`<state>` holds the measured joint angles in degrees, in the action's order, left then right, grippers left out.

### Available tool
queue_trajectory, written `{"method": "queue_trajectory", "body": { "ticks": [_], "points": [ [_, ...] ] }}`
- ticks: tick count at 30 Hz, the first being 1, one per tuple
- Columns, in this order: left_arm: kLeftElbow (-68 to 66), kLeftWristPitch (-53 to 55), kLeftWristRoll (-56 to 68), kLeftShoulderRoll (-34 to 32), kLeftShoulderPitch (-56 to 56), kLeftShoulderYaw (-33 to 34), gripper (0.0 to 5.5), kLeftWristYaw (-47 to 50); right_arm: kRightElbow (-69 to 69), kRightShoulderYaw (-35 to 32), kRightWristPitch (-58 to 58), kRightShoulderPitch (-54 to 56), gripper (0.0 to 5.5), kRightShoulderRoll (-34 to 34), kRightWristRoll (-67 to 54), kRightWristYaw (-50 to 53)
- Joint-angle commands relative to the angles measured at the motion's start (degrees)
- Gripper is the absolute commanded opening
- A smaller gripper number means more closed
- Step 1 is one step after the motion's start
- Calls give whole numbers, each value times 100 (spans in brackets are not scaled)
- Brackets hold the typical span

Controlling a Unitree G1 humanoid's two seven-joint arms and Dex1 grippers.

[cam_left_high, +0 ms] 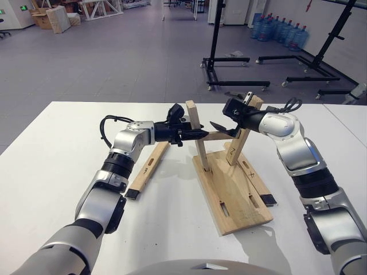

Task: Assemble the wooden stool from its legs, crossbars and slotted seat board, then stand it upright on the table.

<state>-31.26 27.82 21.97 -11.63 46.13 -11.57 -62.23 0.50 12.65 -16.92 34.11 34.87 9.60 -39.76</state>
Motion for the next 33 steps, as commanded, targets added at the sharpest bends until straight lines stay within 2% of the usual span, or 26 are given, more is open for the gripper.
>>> {"method": "queue_trajectory", "body": {
  "ticks": [1,6,10,22,28,33],
  "points": [
    [-239,503,-339,141,-352,-398,206,79,38,18,56,-169,525,31,76,5],
    [-187,700,-226,255,-272,-347,206,118,32,30,56,-297,525,-26,87,37],
    [-92,621,-451,207,-332,-597,206,168,7,10,61,-301,525,-43,82,76],
    [253,586,-399,15,-405,-580,206,367,395,-421,-365,733,525,-2,-22,48],
    [487,358,-662,-148,-378,-777,206,507,937,-589,-598,342,525,196,-164,-116],
    [314,36,-921,-305,-335,-846,206,570,770,-602,-543,121,525,121,-210,-9]
  ]
}}
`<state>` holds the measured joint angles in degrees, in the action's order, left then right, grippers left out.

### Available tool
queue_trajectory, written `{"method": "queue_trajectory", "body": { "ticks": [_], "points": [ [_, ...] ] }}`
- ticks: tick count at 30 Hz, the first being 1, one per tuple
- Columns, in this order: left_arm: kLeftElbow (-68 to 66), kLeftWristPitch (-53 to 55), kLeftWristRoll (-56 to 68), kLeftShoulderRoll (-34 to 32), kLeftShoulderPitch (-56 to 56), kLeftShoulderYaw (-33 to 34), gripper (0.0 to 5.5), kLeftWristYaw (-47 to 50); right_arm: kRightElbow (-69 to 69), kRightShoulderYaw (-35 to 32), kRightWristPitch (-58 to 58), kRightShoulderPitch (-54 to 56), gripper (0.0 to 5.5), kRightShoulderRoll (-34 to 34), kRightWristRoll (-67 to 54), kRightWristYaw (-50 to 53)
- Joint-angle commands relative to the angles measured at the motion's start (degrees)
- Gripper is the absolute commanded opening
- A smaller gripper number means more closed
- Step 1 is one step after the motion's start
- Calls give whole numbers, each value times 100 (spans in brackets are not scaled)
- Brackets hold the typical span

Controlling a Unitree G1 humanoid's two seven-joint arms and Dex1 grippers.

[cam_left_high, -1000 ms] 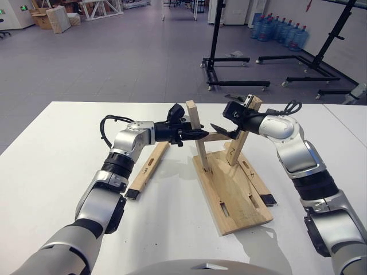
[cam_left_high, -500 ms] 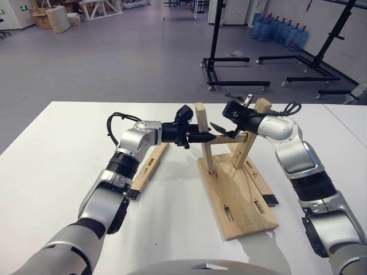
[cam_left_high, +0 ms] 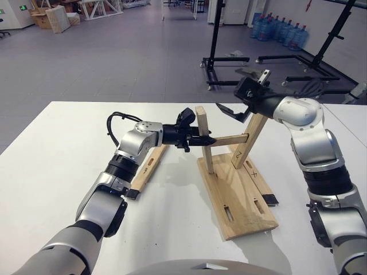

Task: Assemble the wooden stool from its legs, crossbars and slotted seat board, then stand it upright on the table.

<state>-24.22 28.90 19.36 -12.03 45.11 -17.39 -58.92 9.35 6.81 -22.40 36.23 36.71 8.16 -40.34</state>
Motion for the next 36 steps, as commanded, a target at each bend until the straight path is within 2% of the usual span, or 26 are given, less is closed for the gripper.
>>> {"method": "queue_trajectory", "body": {
  "ticks": [1,7,15,21,24,27,31,36],
  "points": [
    [-470,-177,-728,-324,-219,-276,206,253,-137,-2,16,-106,525,-93,-75,71],
    [-998,-668,-867,-457,-154,-203,206,274,-168,76,46,-238,525,-233,-96,120],
    [-1292,-819,-781,-425,-88,-139,206,214,-81,349,269,-400,525,-483,107,340],
    [-1333,-766,-668,-329,-60,-42,206,198,-938,873,913,-1119,525,-362,740,698],
    [-1346,-770,-677,-276,-66,-50,206,184,-1208,826,1052,-1358,525,-422,641,769],
    [-1359,-791,-710,-262,-64,-70,206,180,-1081,392,917,-824,525,-598,241,853],
    [-1345,-799,-733,-256,-69,-74,206,167,-760,-123,553,630,525,-652,-52,939],
    [-1353,-783,-730,-251,-68,-48,206,155,-645,-155,439,1066,525,-529,19,862]
  ]
}}
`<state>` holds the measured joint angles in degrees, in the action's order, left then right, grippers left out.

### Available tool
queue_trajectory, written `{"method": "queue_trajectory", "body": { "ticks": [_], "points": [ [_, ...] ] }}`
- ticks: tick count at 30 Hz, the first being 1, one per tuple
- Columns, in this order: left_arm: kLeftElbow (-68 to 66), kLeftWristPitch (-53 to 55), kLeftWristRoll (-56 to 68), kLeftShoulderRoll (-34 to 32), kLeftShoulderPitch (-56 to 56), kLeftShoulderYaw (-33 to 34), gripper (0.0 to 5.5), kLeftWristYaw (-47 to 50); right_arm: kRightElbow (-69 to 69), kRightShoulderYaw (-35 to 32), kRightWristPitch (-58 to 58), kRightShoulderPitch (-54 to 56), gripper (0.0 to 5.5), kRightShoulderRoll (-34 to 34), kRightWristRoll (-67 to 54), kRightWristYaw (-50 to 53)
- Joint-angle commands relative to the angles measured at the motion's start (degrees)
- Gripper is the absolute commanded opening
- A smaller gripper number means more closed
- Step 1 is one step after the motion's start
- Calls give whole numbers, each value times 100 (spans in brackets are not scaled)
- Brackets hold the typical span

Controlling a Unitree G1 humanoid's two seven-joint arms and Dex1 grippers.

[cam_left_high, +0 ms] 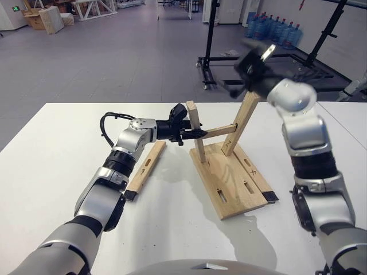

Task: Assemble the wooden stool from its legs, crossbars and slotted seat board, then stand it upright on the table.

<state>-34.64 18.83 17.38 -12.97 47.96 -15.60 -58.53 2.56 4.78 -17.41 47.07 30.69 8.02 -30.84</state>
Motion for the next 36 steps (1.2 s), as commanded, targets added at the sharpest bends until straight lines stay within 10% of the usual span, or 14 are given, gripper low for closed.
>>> {"method": "queue_trajectory", "body": {
  "ticks": [1,9,20,30,36],
  "points": [
    [-309,226,-533,-158,-350,-230,206,109,68,140,23,-218,525,108,85,-131],
    [-256,256,-549,-135,-369,-270,206,103,-1268,1315,1333,-2460,525,105,1023,312],
    [-249,251,-560,-137,-385,-269,206,98,63,76,119,-88,525,63,-6,-81],
    [-255,173,-609,-156,-392,-293,206,122,-937,1071,1081,-2382,525,79,647,60],
    [-287,16,-687,-189,-388,-341,206,123,-605,627,754,-1836,525,-87,163,11]
  ]
}}
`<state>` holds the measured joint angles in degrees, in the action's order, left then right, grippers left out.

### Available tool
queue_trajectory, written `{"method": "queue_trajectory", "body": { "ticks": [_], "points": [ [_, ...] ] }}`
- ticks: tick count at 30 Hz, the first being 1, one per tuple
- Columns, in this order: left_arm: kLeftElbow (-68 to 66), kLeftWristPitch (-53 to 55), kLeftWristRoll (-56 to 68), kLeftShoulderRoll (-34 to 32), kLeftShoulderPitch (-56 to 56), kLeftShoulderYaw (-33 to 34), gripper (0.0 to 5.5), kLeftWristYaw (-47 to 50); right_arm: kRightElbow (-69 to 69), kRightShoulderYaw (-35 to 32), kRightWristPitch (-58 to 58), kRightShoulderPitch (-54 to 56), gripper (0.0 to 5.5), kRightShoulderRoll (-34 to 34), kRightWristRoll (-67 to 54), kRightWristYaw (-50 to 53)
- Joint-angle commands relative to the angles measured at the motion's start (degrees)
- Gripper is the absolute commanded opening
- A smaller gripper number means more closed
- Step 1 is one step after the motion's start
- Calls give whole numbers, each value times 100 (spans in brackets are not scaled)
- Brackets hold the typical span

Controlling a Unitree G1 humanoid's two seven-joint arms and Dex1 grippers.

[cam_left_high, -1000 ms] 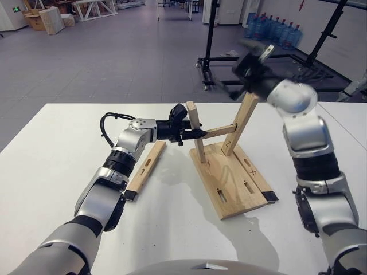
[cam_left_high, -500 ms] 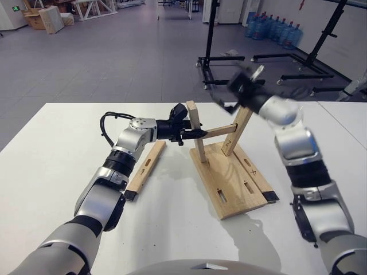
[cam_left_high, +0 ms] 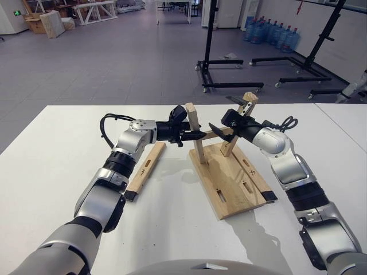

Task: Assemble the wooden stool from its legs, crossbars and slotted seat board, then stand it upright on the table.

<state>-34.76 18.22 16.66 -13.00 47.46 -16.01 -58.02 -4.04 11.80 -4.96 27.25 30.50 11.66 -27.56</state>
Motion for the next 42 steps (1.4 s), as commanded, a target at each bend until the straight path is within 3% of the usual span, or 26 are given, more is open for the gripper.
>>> {"method": "queue_trajectory", "body": {
  "ticks": [1,3,10,15,22,27,32,35,38,42],
  "points": [
    [-282,57,-607,-180,-339,-288,206,75,136,-114,-551,261,525,-46,-225,-346],
    [-305,14,-587,-163,-337,-256,206,90,241,-122,-652,375,525,-27,-220,-409],
    [-190,-147,-695,-118,-432,-33,326,103,214,-15,-619,167,525,-17,-25,-385],
    [972,343,-585,-559,-883,100,396,-36,232,-49,-629,195,525,-80,-30,-322],
    [3780,2248,842,-1212,-1872,1857,424,687,564,-491,-914,927,525,-404,-289,-26],
    [5216,3407,1857,-1006,-2345,3518,424,2310,913,-1033,-1498,1805,525,-598,-689,182],
    [5892,4384,2094,-1093,-2830,4679,424,3739,1552,-2466,-3450,2390,525,-437,-2341,-38],
    [5894,4798,1858,-1166,-3296,4825,424,4298,2173,-3434,-4863,1798,525,-13,-3751,-644],
    [5585,4580,1394,-1237,-3863,4422,424,4471,2861,-4232,-5626,630,525,290,-4942,-1286],
    [5132,3765,776,-1323,-4463,3605,424,4275,3330,-4426,-5705,-342,525,215,-5772,-1512]
  ]
}}
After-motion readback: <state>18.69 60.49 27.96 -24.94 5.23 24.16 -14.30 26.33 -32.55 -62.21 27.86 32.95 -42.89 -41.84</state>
